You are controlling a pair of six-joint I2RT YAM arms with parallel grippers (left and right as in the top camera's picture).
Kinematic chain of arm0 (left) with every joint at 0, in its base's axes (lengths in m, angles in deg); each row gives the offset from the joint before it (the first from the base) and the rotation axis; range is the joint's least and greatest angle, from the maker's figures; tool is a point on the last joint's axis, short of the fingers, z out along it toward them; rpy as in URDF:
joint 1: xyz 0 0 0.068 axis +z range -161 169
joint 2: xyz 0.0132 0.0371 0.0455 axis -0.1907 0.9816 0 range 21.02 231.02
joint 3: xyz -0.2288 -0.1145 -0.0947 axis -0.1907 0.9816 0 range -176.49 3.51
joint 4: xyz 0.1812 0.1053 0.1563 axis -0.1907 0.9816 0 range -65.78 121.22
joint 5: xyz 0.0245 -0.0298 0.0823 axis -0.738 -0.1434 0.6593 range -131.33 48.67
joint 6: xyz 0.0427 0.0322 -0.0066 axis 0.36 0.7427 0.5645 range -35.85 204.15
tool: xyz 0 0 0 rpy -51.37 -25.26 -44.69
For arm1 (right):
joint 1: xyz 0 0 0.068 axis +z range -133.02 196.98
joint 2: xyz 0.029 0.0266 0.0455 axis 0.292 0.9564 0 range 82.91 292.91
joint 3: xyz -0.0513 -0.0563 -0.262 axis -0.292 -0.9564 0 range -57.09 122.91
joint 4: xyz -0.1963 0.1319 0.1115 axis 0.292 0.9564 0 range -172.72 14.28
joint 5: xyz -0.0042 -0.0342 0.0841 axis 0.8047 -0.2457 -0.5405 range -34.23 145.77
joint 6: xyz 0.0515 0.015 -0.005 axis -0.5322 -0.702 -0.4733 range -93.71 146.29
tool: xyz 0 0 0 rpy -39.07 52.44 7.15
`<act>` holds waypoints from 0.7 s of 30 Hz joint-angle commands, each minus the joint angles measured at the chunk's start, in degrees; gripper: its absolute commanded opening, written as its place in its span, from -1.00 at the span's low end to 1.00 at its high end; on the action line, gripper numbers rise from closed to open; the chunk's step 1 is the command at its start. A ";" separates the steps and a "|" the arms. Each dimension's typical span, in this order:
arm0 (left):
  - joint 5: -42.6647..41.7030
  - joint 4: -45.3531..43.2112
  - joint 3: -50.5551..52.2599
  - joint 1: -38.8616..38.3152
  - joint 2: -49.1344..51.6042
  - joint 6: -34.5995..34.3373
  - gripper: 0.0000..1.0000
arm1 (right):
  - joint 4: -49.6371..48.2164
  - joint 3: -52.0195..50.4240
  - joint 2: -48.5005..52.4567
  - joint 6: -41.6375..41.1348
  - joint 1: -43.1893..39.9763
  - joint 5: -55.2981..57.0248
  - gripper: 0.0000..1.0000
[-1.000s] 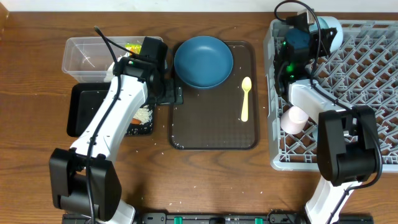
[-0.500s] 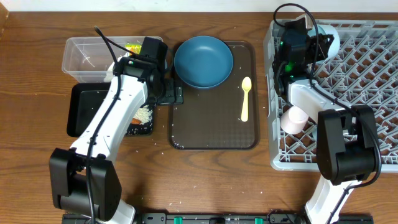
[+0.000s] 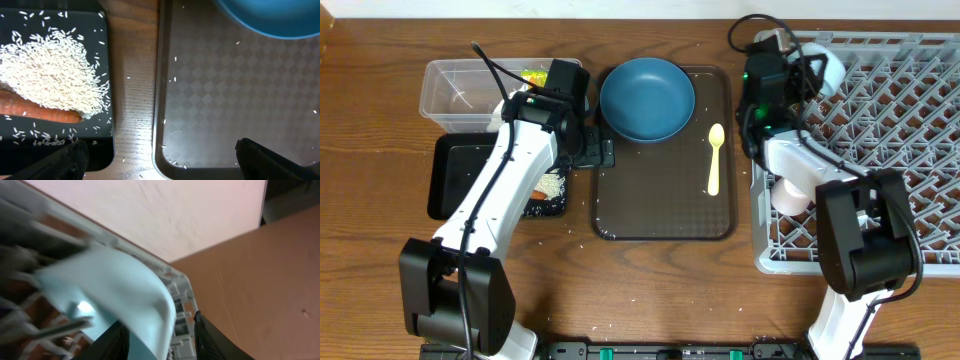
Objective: Sort waste into correct bins and load items into the dishwasher rack
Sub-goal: 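Carry the light blue bowl into the rack with the right gripper, then reach the right gripper to the blue plate and grip its edge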
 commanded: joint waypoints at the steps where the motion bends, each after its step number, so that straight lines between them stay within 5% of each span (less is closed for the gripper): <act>1: 0.72 0.13 -1.31 0.24 -1.14 0.07 0.93 | -1.75 0.17 0.24 -1.27 1.92 1.40 -0.24; 7: 0.72 0.13 -1.31 0.24 -1.14 0.07 0.93 | -8.55 0.17 -0.02 -1.25 4.11 5.79 -0.34; 11: 0.72 0.11 -1.31 0.24 -1.14 0.07 0.93 | -16.90 0.17 -0.46 -1.27 5.05 8.13 0.72; 13: 0.72 0.13 -1.31 0.24 -1.14 0.07 0.93 | -19.93 0.17 -1.09 -1.73 5.86 7.91 0.98; 17: 0.72 0.13 -1.31 0.24 -1.14 0.07 0.93 | -17.84 0.17 -3.02 -10.03 7.89 2.16 0.99; 21: 0.72 0.13 -1.31 0.24 -1.14 0.07 0.93 | -2.84 0.20 -6.03 -22.69 9.29 -15.63 0.99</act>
